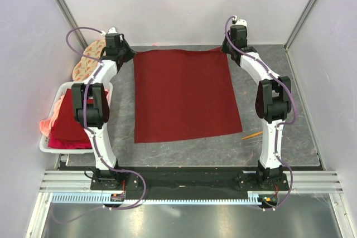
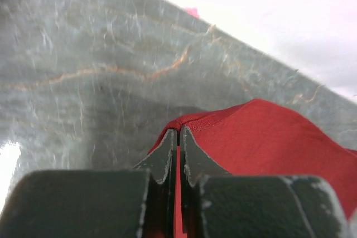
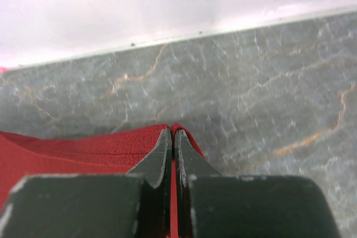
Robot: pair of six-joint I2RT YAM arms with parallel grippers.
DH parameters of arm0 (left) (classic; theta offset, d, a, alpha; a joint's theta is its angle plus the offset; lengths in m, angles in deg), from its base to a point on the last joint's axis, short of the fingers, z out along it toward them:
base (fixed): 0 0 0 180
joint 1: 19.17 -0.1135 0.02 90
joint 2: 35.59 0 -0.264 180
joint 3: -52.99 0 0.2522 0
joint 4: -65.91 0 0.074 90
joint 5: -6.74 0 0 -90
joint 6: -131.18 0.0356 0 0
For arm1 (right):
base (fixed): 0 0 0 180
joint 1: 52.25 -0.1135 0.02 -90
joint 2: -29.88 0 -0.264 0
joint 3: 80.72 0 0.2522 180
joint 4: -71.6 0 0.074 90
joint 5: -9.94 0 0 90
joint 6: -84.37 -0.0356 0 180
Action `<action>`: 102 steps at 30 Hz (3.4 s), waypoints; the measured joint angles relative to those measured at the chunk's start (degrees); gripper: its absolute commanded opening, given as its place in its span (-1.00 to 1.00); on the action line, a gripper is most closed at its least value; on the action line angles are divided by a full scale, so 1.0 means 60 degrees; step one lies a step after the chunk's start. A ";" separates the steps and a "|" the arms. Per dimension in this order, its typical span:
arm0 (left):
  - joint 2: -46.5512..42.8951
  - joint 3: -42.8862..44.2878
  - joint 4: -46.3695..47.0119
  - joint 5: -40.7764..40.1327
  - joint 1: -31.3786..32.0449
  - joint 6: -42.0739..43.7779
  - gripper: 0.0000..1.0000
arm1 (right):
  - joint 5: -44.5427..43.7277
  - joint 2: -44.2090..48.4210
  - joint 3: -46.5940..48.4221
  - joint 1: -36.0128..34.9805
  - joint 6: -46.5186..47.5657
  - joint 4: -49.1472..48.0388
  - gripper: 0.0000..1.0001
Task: Fold the napkin into a case and place the utensils inside
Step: Fold and flatten the napkin at the center of the board.
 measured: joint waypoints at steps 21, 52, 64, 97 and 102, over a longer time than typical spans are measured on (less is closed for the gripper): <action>-0.3282 -0.3016 -0.3056 0.1075 -0.0160 -0.1206 -0.96 | 0.0623 0.3064 -0.2903 0.0138 -0.0291 0.2852 -1.00; -0.8076 -0.8215 -0.4605 0.1672 -0.0160 -0.0991 -0.96 | 0.1173 0.8506 -0.9763 0.0211 -0.0765 0.3406 -1.00; -0.7868 -0.8637 -0.5129 0.1231 -0.0160 -0.1253 -0.96 | 0.1002 0.8561 -1.0433 0.0211 -0.1027 0.3701 -1.00; -0.7486 -0.8368 -0.5417 0.1013 -0.0098 -0.1271 -0.96 | 0.1067 0.8502 -1.0061 0.0200 -0.1515 0.4437 -1.00; -0.7595 -0.8346 -0.5690 0.1013 -0.0095 -0.1271 -0.96 | 0.1078 0.8666 -1.0021 0.0193 -0.1563 0.4841 -1.00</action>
